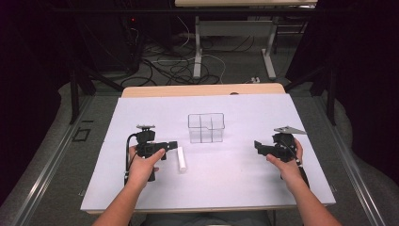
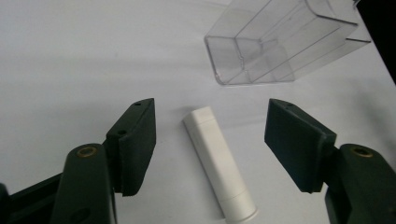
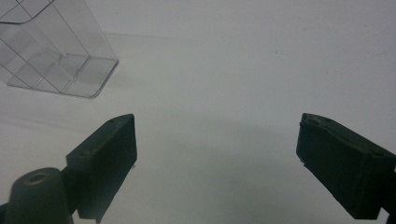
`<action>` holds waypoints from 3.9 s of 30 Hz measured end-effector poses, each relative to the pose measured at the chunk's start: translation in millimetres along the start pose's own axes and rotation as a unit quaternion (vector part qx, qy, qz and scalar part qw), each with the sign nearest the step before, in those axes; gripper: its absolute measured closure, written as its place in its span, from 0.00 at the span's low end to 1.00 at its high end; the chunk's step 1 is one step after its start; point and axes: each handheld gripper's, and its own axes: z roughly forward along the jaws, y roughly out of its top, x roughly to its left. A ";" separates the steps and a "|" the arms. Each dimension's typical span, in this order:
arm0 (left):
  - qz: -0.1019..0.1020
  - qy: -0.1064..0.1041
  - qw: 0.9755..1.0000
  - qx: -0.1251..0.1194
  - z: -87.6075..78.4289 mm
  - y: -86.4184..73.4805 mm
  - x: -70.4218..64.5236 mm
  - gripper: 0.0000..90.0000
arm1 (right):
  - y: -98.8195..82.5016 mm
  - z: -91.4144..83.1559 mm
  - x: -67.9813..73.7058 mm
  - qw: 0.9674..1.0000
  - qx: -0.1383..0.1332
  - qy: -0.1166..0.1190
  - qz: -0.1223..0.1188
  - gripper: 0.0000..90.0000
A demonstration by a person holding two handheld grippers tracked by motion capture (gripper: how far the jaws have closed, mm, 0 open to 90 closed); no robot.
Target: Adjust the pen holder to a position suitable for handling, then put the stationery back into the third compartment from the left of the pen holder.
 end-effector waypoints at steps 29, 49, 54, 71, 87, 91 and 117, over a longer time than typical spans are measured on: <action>-0.052 0.005 0.996 0.067 16.5 -19.5 -2.8 0.43 | 0.6 0.4 0.9 1.000 0.000 0.001 -0.006 0.13; -0.078 -0.007 0.992 0.103 34.5 -27.4 -9.9 0.53 | 0.2 1.3 1.2 1.000 0.002 0.002 -0.008 0.13; -0.088 -0.007 0.991 0.102 37.1 -28.0 -13.9 0.57 | 0.2 1.6 1.7 1.000 0.002 0.003 -0.009 0.13; -0.115 -0.001 0.988 0.105 40.9 -26.7 -13.4 0.70 | -0.6 3.1 2.5 1.000 0.006 0.004 -0.009 0.13; -0.133 -0.009 0.985 0.111 40.4 -25.8 -9.4 0.73 | -0.6 2.9 2.6 1.000 0.006 0.003 -0.008 0.13; -0.140 -0.015 0.984 0.106 41.1 -26.4 -9.2 0.74 | -0.6 2.9 2.0 1.000 0.006 0.004 -0.009 0.13; -0.110 -0.054 0.985 0.124 38.5 -23.5 -10.0 0.75 | -0.2 2.5 1.6 1.000 0.003 0.005 -0.014 0.13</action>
